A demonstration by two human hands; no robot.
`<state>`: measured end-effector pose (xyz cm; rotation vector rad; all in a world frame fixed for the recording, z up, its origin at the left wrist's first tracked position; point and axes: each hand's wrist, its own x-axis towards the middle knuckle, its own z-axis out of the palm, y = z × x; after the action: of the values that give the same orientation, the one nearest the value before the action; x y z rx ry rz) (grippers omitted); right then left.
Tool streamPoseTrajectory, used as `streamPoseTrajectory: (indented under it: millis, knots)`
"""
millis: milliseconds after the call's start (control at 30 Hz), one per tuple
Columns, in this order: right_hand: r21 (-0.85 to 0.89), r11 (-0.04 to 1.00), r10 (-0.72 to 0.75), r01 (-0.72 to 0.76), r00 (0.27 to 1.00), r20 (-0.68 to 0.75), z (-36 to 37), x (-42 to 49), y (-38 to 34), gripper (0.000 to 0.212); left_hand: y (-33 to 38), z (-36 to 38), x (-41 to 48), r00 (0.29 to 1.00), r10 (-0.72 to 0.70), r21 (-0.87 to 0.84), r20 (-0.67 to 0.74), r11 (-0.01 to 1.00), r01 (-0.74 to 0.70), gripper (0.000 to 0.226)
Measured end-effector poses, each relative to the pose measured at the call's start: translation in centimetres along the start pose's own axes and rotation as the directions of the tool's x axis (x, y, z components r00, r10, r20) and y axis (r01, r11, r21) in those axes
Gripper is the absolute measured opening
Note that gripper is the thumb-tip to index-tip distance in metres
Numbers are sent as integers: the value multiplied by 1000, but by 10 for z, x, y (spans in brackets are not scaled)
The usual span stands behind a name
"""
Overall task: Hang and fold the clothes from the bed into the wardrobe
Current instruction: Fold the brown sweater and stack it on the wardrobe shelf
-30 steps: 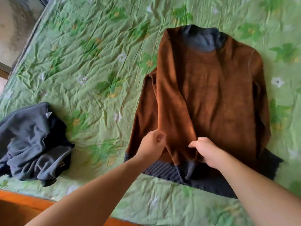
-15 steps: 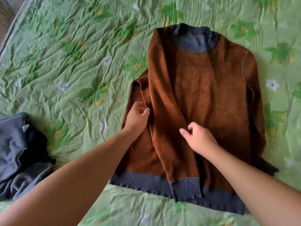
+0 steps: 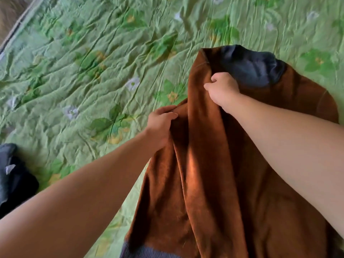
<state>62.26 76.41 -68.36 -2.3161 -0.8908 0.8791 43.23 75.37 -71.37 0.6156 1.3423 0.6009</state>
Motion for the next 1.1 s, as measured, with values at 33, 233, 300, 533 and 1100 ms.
streamPoseTrajectory:
  millis: [33, 233, 300, 533, 1100]
  knots:
    - [33, 999, -17, 18, 1000, -10, 0, 8, -8, 17, 6, -5, 3, 1000, -19, -91, -23, 996, 17, 30]
    - [556, 795, 136, -240, 965, 223, 14, 60, -51, 21, 25, -33, 13, 988, -100, -409, -118, 911, 44, 39]
    - [537, 803, 113, -257, 952, 286, 23, 67, -45, 32, 24, -36, 12, 991, -70, -382, -116, 924, 21, 49]
    - [622, 713, 120, -322, 931, 344, 4, -12, 17, 34, -23, -49, -38, 990, 20, -113, 141, 994, -5, 80]
    - [117, 809, 501, -576, 780, 375, 5, -339, 202, 9, -176, -60, -224, 965, -140, 559, 223, 829, -9, 25]
